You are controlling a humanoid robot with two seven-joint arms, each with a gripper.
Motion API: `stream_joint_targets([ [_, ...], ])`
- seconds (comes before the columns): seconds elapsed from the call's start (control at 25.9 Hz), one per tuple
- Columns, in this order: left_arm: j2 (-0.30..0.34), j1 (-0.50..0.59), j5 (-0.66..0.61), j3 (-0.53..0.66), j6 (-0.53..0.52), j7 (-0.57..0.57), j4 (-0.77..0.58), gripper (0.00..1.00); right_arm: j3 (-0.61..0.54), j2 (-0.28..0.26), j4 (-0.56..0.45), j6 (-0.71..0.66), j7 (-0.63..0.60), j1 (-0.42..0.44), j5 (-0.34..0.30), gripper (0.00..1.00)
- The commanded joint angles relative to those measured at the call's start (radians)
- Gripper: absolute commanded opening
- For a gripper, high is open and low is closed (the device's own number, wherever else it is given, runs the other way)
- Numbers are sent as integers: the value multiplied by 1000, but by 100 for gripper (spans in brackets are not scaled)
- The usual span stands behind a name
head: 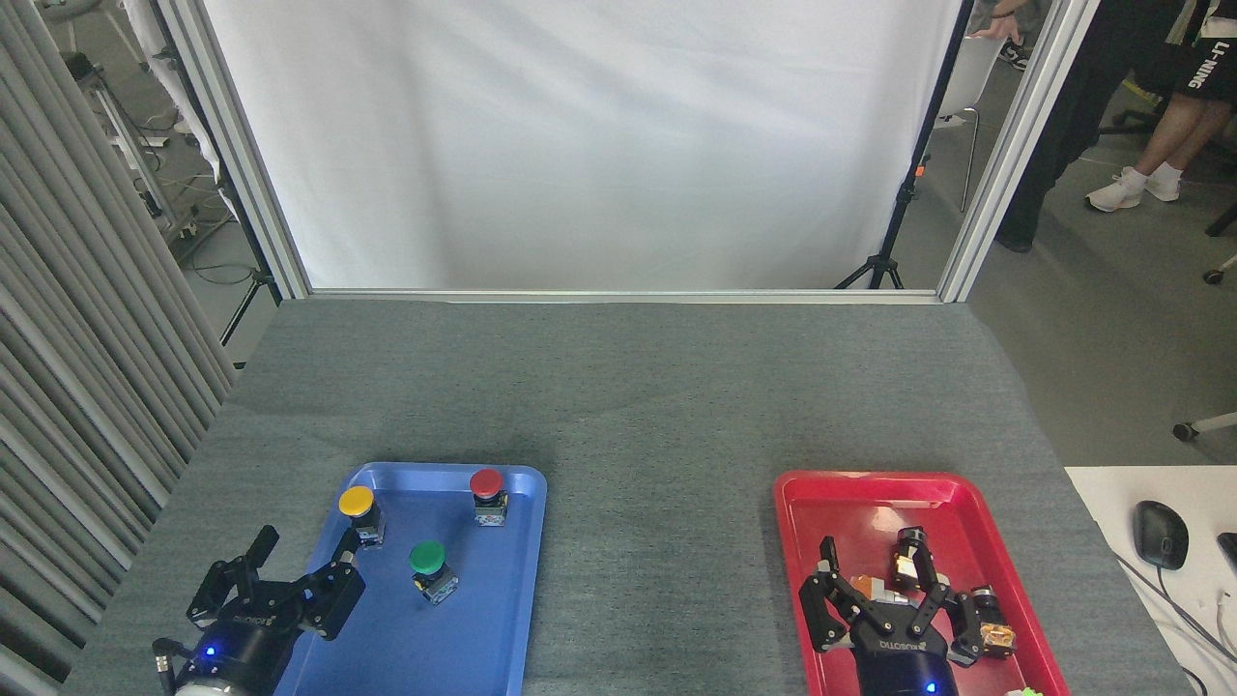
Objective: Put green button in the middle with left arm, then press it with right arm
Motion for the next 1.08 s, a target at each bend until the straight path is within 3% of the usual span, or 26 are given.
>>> stream_joint_targets([
  [0.0, -2, 44, 11, 18, 17, 1, -45, 100, 1, 2, 1, 0, -1, -6, 0, 100],
  [0.39, -6, 87, 8, 53, 19, 4, -108, 100, -22, -4, 1, 0, -1, -6, 0, 100],
  [0.58, -46, 85, -2, 55, 20, 0, -108, 100, -50, -10, 7, 0, 0, -5, 0, 100],
  [0.85, -37, 80, -12, 53, 8, 7, -100, 100, -53, -70, -5, 0, -1, -2, 0, 100],
  [1.04, -38, 87, -12, 53, 8, 16, -98, 99, -54, -73, -16, 0, -1, 0, 0, 100],
])
